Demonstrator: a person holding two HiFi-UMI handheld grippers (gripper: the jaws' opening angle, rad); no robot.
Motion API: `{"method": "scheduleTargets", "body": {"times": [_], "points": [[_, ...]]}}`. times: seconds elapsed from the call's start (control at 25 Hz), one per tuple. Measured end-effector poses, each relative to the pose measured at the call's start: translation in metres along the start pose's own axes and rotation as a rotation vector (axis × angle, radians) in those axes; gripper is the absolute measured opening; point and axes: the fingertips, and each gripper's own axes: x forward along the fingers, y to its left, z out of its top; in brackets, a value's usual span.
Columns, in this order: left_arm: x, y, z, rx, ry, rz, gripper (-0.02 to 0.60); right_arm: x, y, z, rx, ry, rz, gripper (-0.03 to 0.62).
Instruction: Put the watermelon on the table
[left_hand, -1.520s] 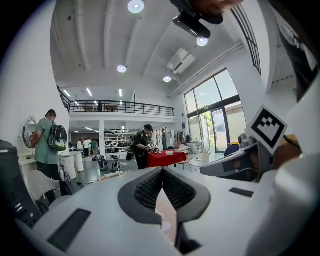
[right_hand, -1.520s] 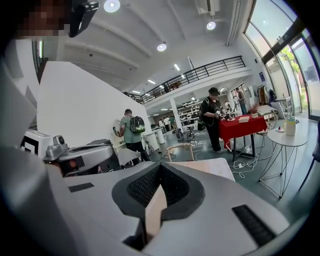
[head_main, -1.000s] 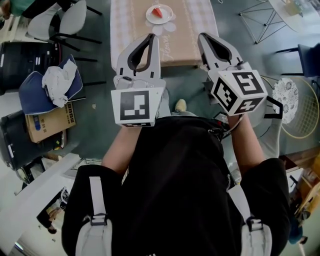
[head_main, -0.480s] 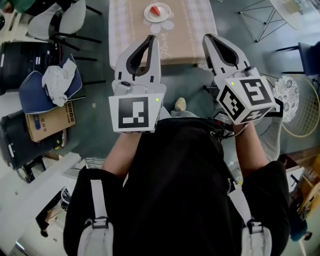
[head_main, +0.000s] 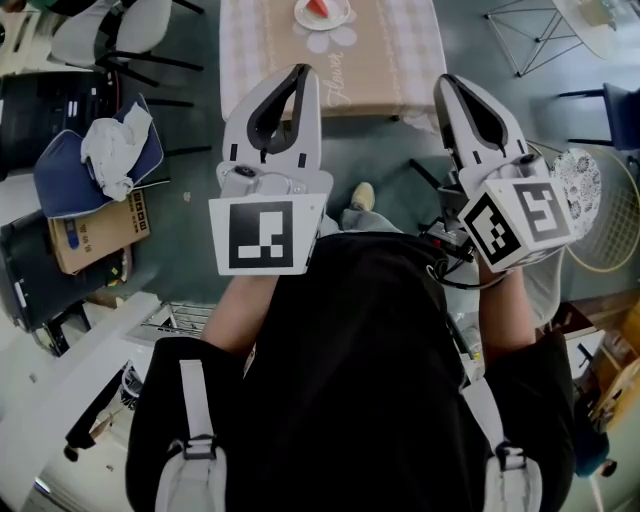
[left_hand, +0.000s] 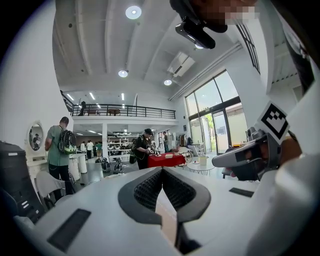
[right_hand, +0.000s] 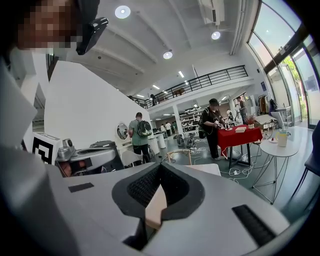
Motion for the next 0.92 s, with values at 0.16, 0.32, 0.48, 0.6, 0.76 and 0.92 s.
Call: {"method": "scheduleTargets", "body": {"times": [0.16,0.32,0.48,0.6,0.76,0.92], "points": [[-0.001,0.0,-0.001,0.0,-0.001,0.002,0.012,0.001,0.001,-0.002,0.006,-0.001,-0.003,0.014],[-0.003,-0.002,0.0,0.001,-0.006,0.0,0.012,-0.001,0.003,-0.001,0.004,-0.005,-0.003,0.014],[-0.006,-0.003,0.003,0.005,-0.015,0.003,0.012,-0.002,0.005,0.0,0.0,-0.008,-0.001,0.014],[-0.008,-0.003,0.003,0.006,-0.014,0.005,0.012,-0.003,0.007,-0.001,-0.001,-0.007,0.005,0.014],[-0.012,-0.003,0.001,0.008,-0.015,0.009,0.012,-0.003,0.012,-0.003,-0.004,-0.006,0.017,0.014],[-0.016,-0.003,0.002,0.01,-0.019,0.011,0.012,-0.003,0.017,-0.004,-0.004,-0.004,0.026,0.014]]}}
